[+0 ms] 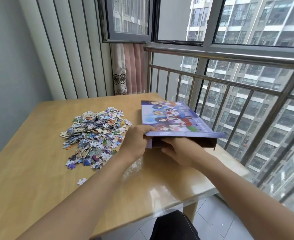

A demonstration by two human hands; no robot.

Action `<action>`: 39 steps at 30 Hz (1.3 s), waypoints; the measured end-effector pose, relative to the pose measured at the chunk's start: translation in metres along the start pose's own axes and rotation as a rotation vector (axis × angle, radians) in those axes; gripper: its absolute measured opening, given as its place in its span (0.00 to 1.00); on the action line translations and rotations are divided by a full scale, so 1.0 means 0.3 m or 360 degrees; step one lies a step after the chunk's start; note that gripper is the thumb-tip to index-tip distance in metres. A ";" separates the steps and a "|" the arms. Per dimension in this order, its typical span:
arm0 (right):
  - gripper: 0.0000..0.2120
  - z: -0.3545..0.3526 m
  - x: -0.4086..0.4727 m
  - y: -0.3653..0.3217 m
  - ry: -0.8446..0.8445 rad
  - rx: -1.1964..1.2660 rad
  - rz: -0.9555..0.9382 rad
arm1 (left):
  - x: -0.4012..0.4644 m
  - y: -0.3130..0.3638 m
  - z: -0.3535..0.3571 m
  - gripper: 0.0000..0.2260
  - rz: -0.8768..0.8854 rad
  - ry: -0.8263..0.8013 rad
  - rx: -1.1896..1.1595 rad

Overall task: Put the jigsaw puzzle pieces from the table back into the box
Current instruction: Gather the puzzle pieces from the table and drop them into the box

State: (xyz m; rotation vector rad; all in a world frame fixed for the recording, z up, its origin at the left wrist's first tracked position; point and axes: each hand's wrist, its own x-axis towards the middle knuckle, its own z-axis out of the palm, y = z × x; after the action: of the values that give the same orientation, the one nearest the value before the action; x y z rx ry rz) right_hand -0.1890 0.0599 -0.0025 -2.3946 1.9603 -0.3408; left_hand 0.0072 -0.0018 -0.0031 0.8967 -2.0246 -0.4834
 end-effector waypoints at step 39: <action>0.23 0.237 0.293 -0.524 -0.0157 0.0680 0.0169 | -0.434 -0.295 -0.382 0.43 -0.0870 -0.0071 0.0009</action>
State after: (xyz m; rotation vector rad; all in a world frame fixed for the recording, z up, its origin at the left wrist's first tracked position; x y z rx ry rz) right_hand -0.0079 -0.0011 -0.0337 -1.9954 1.7491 -0.5601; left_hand 0.1885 0.0350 -0.0641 1.4609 -1.8040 -0.7977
